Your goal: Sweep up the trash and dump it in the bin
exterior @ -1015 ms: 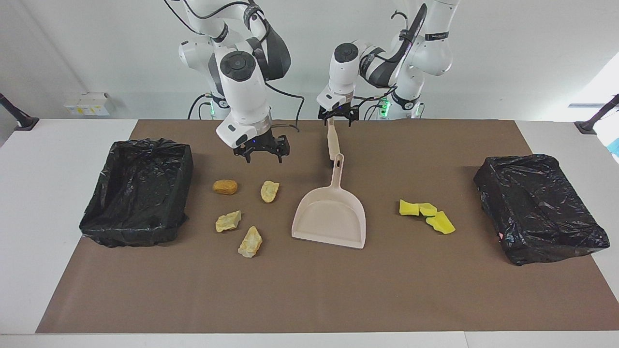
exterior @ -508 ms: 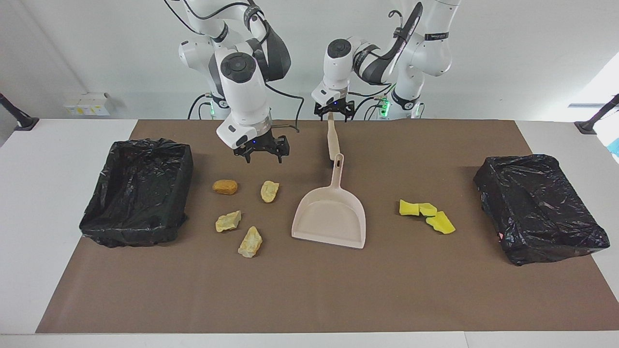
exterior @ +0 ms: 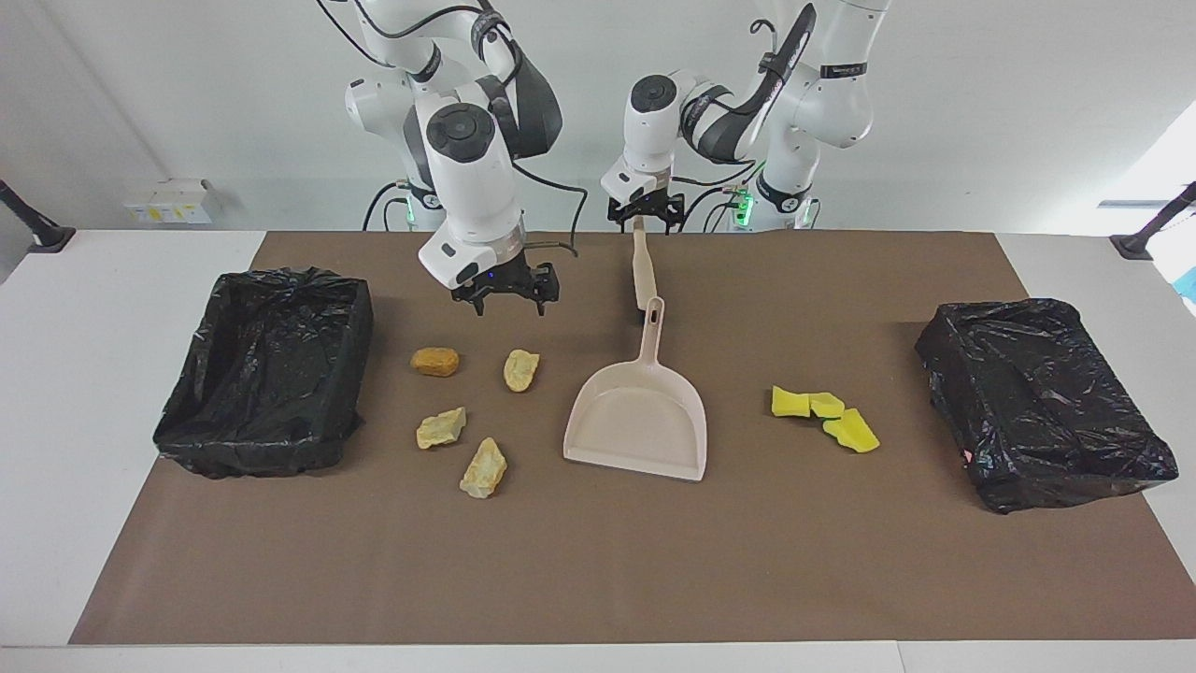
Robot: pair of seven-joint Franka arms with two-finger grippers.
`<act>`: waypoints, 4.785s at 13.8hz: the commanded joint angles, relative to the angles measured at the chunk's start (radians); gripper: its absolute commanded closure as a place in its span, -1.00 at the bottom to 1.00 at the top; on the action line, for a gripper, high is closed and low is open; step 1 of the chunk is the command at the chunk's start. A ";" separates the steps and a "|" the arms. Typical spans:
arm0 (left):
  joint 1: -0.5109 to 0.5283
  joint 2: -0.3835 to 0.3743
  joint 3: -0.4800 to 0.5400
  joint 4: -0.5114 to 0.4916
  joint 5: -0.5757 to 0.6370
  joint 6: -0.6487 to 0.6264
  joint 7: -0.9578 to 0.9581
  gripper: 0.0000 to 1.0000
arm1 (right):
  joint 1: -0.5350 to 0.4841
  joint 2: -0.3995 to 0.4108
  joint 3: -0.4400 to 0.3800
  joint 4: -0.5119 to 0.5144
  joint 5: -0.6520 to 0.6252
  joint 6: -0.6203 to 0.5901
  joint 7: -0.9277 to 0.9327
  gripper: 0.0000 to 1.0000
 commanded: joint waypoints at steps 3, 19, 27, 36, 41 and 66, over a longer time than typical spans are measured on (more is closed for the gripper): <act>0.038 -0.033 0.030 0.033 -0.025 -0.139 -0.033 1.00 | 0.003 -0.026 0.002 -0.027 0.016 0.014 0.027 -1.00; 0.860 0.188 0.039 0.617 0.323 -0.540 0.832 1.00 | 0.345 0.240 0.000 0.114 -0.213 0.278 0.630 -1.00; 0.931 0.335 0.039 0.690 0.366 -0.399 0.873 1.00 | 0.390 0.311 0.002 0.096 -0.272 0.344 0.732 -0.82; 0.929 0.332 0.037 0.667 0.366 -0.380 0.873 1.00 | 0.375 0.267 0.014 0.100 -0.183 0.289 0.671 1.00; 0.976 0.361 0.039 0.666 0.353 -0.328 0.844 1.00 | 0.280 0.187 0.014 0.094 -0.180 0.146 0.173 1.00; 0.604 0.204 0.031 0.284 -0.137 -0.178 0.484 1.00 | 0.068 0.211 0.016 -0.018 -0.126 0.407 -1.386 1.00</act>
